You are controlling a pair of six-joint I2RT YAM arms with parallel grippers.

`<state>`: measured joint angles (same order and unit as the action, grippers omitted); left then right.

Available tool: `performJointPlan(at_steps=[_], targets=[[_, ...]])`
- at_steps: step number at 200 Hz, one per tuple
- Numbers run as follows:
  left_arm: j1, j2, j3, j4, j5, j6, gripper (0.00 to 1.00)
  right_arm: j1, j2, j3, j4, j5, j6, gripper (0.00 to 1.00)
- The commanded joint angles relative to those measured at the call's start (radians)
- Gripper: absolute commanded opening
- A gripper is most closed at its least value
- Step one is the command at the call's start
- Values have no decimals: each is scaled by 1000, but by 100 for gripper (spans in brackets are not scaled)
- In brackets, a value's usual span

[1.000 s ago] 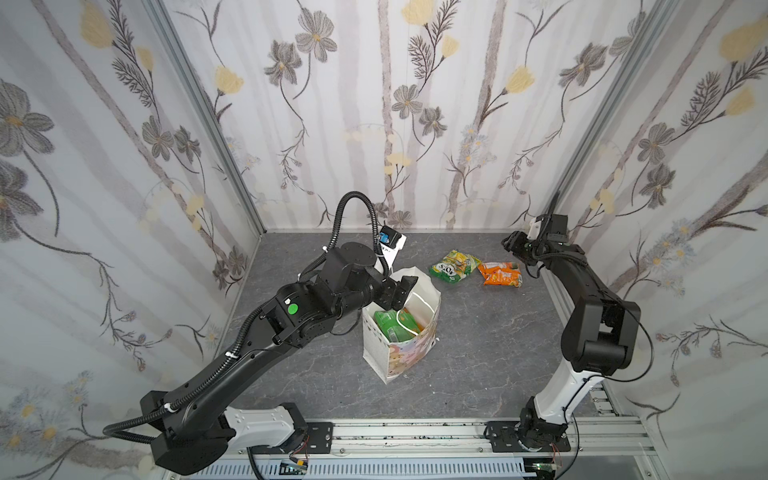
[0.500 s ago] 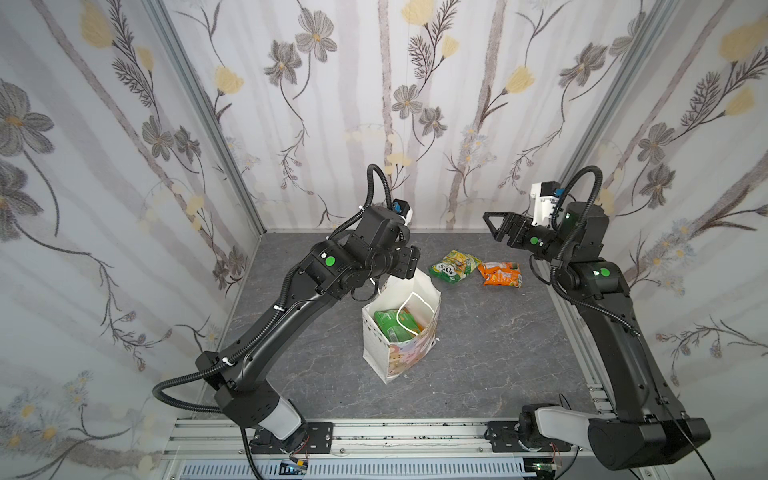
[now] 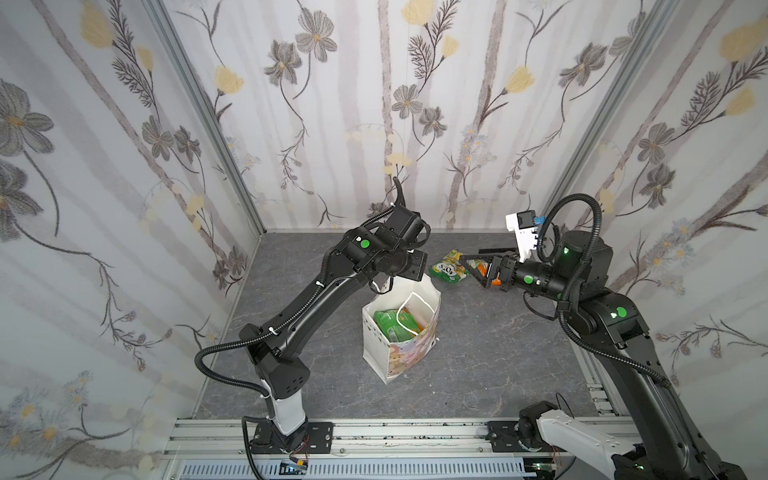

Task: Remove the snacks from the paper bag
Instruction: 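Move the right gripper back toward the bag while the left gripper rises over it, then lower the left gripper into the bag onto the green chip packet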

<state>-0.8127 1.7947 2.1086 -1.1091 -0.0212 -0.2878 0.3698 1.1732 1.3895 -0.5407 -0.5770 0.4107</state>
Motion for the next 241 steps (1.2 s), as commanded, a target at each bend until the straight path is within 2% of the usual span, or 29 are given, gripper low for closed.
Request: performJointPlan(at_steps=[1,37,85,117,130,150,181,201,241], targets=[[-1,11,-10,-34,50,-19,58,18,-19,-11,-30,-57,0,99],[-8,-8,-97,-22,83,-27,52,40,-41,-35,-58,-63,0,99],[-8,-72,-247,30,145,-48,52,83,-22,-44,-99,-21,-14,99],[-10,-124,-337,91,271,-36,52,96,-17,-49,-86,-11,-9,99],[-11,-133,-362,110,303,-39,56,98,-12,-50,-83,-9,-7,99],[-11,-125,-366,84,248,-33,62,102,-6,-49,-79,-10,-3,99],[-22,-130,-404,97,134,21,62,104,-7,-45,-84,-4,-3,99],[-41,-159,-477,174,123,97,62,104,-7,-45,-85,1,-3,99],[-45,-182,-571,252,105,124,61,105,-7,-40,-93,5,1,99]])
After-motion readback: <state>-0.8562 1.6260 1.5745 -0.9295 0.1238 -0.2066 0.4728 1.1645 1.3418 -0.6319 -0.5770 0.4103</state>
